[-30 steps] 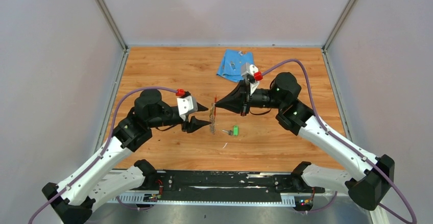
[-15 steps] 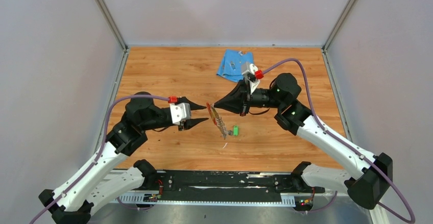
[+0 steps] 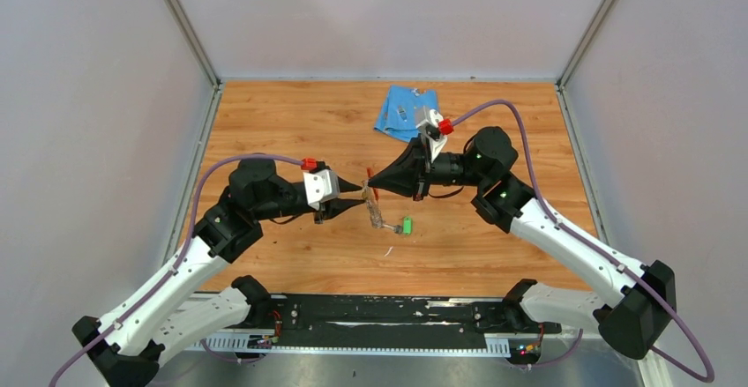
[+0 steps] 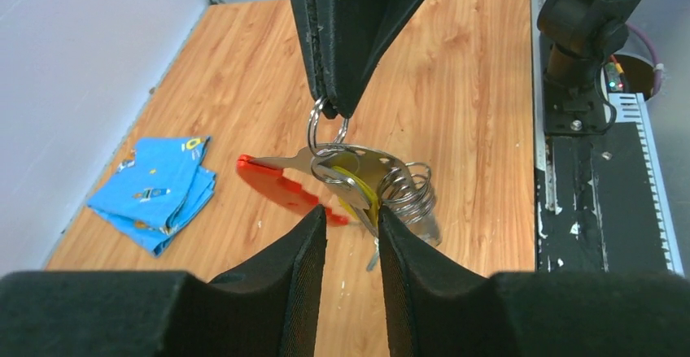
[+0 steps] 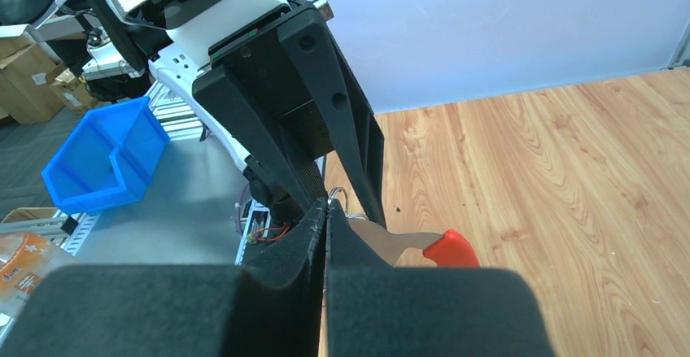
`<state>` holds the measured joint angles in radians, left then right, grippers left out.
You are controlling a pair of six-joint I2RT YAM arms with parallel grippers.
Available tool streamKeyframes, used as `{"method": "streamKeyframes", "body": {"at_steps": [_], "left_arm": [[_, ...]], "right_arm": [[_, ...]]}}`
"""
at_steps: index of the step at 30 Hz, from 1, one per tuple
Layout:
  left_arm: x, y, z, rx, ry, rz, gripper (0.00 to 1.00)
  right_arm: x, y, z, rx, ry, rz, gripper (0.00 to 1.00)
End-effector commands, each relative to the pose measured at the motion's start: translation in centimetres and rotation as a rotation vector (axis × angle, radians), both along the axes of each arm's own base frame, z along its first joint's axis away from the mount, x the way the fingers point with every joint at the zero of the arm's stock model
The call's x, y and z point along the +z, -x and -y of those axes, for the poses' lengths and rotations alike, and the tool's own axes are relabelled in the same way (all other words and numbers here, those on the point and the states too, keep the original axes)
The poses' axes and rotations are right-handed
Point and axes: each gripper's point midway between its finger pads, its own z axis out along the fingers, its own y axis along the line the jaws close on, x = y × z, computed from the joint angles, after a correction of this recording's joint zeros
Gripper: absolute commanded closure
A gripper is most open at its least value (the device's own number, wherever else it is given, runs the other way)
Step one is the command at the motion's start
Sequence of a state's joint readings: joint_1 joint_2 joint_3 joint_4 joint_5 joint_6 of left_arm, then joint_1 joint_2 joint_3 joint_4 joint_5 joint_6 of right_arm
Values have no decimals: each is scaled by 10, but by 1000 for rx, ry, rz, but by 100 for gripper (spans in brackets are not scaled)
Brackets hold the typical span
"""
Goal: Put the keys on the keyring
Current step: Adjust the key on the keyring.
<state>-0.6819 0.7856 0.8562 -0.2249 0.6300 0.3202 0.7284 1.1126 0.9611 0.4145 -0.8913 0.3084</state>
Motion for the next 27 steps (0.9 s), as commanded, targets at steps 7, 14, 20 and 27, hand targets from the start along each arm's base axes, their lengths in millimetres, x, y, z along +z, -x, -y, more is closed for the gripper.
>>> {"method": "streamKeyframes", "body": {"at_steps": [7, 14, 20, 27], "left_arm": [[6, -8, 2, 33, 31, 6, 83], [17, -8, 0, 50, 64, 29, 96], [30, 1, -2, 26, 116, 54, 100], [28, 8, -2, -6, 119, 64, 100]], "right_arm": [[-2, 3, 1, 28, -15, -1, 99], [-12, -2, 0, 6, 8, -15, 99], [-16, -6, -1, -12, 21, -19, 100], [-17, -6, 0, -18, 25, -17, 99]]}}
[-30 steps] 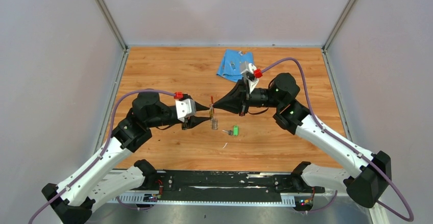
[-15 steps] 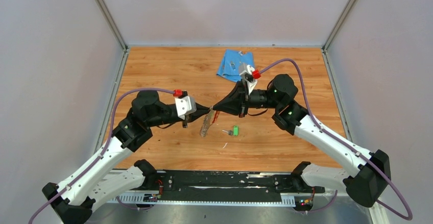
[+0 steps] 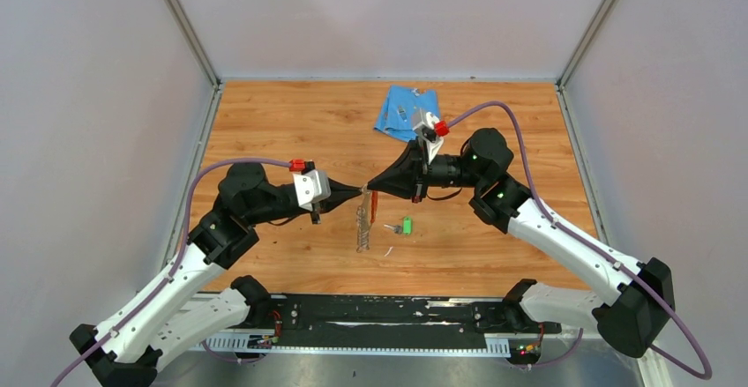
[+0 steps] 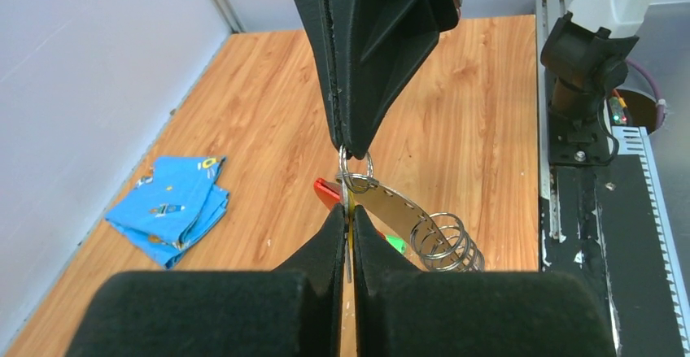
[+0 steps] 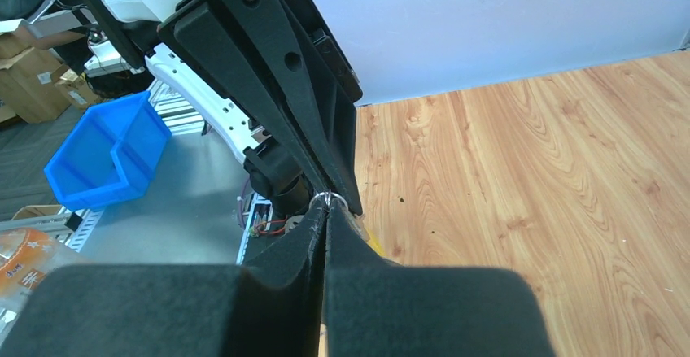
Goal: Put the keys on the keyring
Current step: Adjust the key on the keyring.
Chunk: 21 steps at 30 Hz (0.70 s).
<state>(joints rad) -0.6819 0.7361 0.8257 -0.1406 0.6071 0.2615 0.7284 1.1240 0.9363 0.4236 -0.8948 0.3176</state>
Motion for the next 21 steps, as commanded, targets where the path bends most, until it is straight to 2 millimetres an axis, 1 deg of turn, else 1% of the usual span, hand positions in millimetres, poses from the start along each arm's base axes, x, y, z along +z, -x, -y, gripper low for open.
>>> {"method": "streamKeyframes", "body": {"at_steps": [1, 9, 16, 18, 21], "left_arm": [[13, 7, 2, -36, 44, 45, 100], [15, 11, 2, -57, 38, 62, 100], [0, 6, -1, -36, -20, 59, 100], [-2, 3, -1, -21, -26, 50, 100], [0, 3, -1, -17, -16, 39, 100]], "right_arm": [[-4, -5, 2, -25, 8, 9, 99], [-13, -13, 10, -105, 74, 40, 99], [-8, -12, 13, -116, 60, 47, 99], [-3, -10, 13, -111, 37, 51, 99], [-4, -11, 12, -112, 37, 48, 99]]}}
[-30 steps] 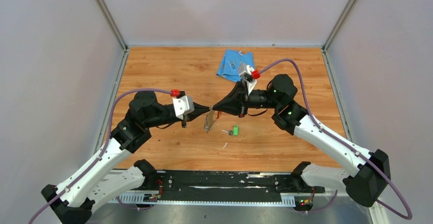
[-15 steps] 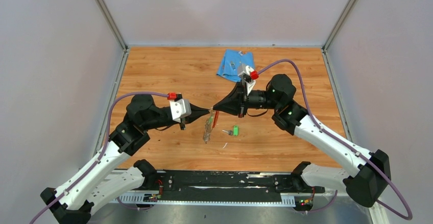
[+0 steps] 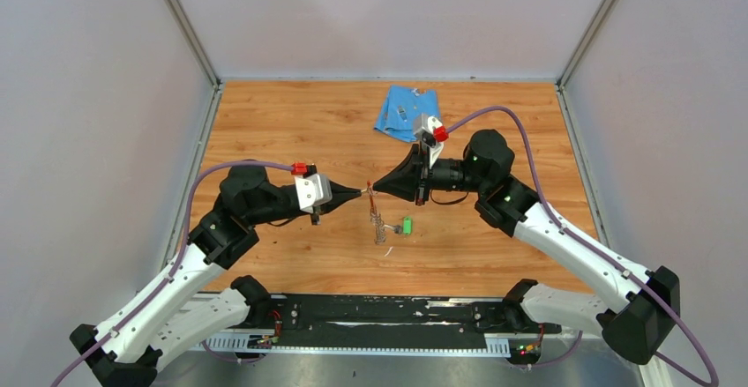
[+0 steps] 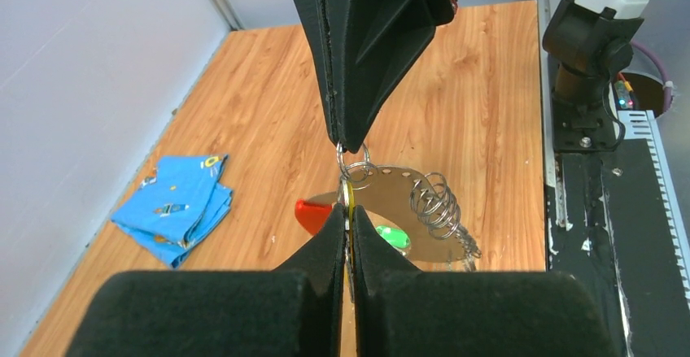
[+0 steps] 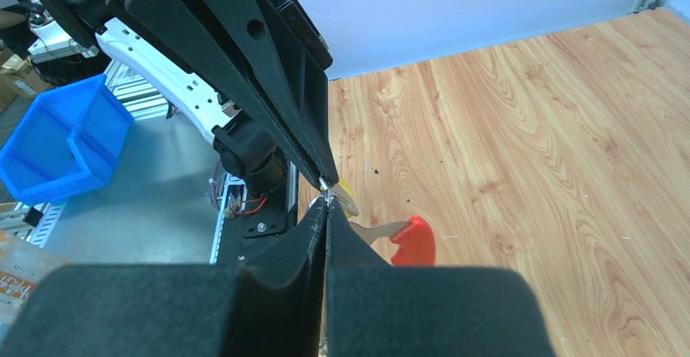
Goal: Put the keys on the keyring
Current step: Adjust the key on the keyring.
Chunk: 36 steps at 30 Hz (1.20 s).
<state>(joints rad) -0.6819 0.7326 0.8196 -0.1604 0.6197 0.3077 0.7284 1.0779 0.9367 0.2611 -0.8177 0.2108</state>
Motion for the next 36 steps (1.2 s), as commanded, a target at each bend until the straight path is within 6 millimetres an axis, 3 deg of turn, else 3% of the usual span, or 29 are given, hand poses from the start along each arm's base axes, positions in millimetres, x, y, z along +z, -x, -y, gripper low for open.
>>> {"method": "streamKeyframes", "body": {"at_steps": [1, 7, 8, 10, 12, 16, 19, 20, 23, 26, 32, 36], "left_arm": [[7, 1, 0, -2, 17, 11, 100], [1, -3, -4, 30, -6, 17, 100], [-2, -6, -6, 49, -15, 16, 89], [-10, -13, -9, 91, -40, 7, 57], [-15, -17, -12, 120, -59, -6, 37], [-29, -8, -11, 94, -64, -94, 28], [-49, 4, -8, 54, -56, -181, 9], [-62, 7, -7, 45, -57, -213, 8], [-69, 7, 0, 36, -9, -267, 3], [-60, 0, 7, 39, 29, -285, 0], [-34, -40, 10, 179, 62, -217, 0], [-27, -48, 19, 187, 129, -236, 3]], "right_arm": [[11, -4, 3, -27, -34, 34, 100], [13, -4, 5, -34, -32, 46, 100], [14, -4, 6, -39, -35, 49, 100], [19, -5, 7, -47, -44, 49, 100], [25, -8, 7, -62, -54, 51, 100], [36, -19, 9, -133, -73, 56, 99], [44, -29, 11, -189, -83, 59, 99], [46, -33, 11, -206, -87, 59, 99], [55, -40, 11, -238, -99, 59, 99], [63, -42, 9, -241, -114, 61, 100], [66, -45, 6, -242, -130, 47, 99], [68, -46, 5, -243, -145, 37, 100]]}}
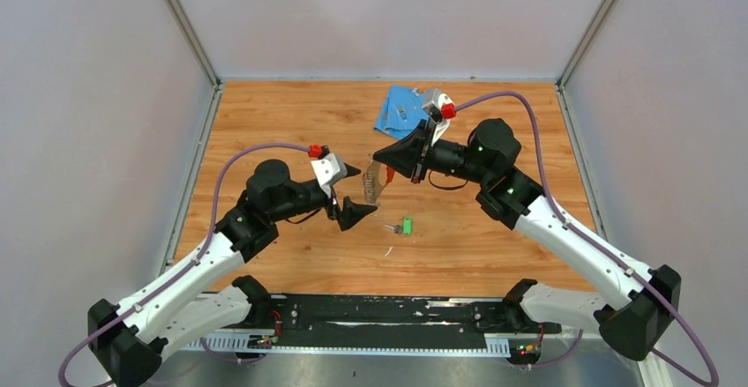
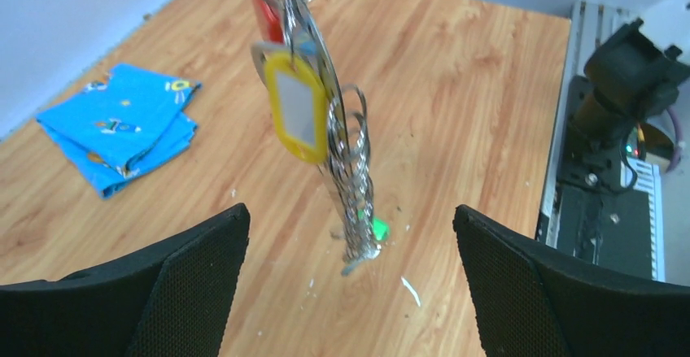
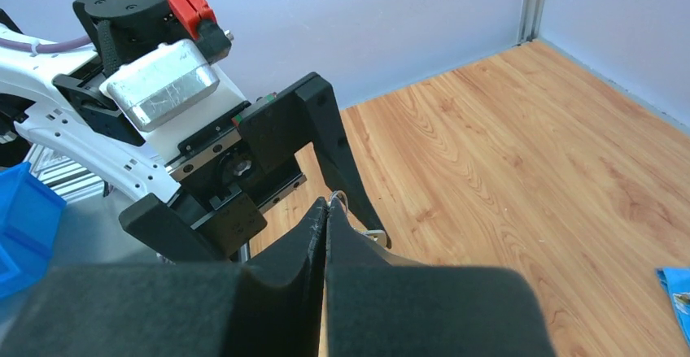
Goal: Put the keys on the keyring
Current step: Adjust the key on the keyring.
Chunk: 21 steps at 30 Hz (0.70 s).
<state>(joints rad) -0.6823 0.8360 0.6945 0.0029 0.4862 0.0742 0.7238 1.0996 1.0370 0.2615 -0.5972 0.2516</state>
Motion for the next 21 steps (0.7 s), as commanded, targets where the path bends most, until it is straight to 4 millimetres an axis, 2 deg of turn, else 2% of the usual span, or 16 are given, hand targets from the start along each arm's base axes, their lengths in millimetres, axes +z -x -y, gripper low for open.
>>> {"method": "streamKeyframes", "body": {"at_steps": [1, 6, 7, 12, 14, 16, 17, 21], "left_arm": [[26, -17, 10, 53, 97, 29, 6], [11, -26, 12, 87, 72, 12, 24], [9, -27, 11, 90, 67, 15, 32], [13, -27, 6, 89, 66, 51, 86], [15, -24, 4, 71, 44, 93, 100], [16, -16, 4, 5, 1, 175, 100], [16, -12, 4, -34, -27, 232, 100], [15, -3, -2, -153, -174, 526, 100]], "right_arm": [[28, -5, 2, -21, -73, 36, 100], [32, -2, 5, -23, -81, 43, 100], [33, -2, 5, -22, -82, 45, 100], [31, 4, 7, -7, -71, 39, 99], [29, 7, 9, -3, -63, 33, 99], [27, 12, 11, 11, -56, 22, 99], [25, 16, 11, 26, -52, 12, 95], [17, 30, 14, 76, 11, -63, 68]]}}
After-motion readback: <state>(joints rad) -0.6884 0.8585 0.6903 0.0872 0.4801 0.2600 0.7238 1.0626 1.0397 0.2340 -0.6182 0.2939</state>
